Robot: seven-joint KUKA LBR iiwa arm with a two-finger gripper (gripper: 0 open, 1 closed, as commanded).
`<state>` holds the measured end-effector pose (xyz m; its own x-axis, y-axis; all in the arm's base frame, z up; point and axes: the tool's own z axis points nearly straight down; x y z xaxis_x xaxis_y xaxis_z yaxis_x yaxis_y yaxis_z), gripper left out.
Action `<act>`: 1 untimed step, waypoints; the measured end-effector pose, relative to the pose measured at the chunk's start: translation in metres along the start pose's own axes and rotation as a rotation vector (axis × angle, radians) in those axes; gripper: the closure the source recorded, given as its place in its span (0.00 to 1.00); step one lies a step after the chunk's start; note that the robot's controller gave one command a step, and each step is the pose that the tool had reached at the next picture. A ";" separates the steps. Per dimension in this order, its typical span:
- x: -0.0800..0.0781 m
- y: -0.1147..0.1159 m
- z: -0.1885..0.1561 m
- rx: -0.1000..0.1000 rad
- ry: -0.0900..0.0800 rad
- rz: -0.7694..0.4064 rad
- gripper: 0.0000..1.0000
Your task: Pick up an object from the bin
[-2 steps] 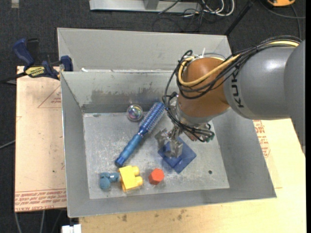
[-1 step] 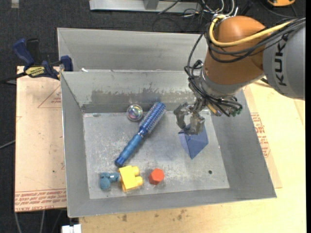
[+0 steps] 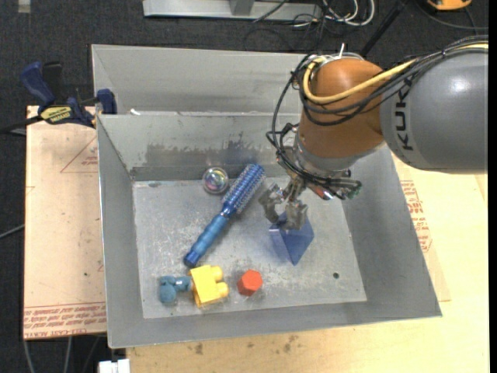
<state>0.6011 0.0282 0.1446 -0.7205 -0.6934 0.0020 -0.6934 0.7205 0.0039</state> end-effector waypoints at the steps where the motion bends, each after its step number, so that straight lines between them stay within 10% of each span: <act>1: 0.037 0.016 0.012 0.000 0.000 -0.001 1.00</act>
Offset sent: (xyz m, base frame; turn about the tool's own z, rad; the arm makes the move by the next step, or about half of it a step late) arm -0.0363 -0.0143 -0.0104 -0.0042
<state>0.5631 0.0144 0.1328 -0.7199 -0.6941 0.0016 -0.6941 0.7199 0.0040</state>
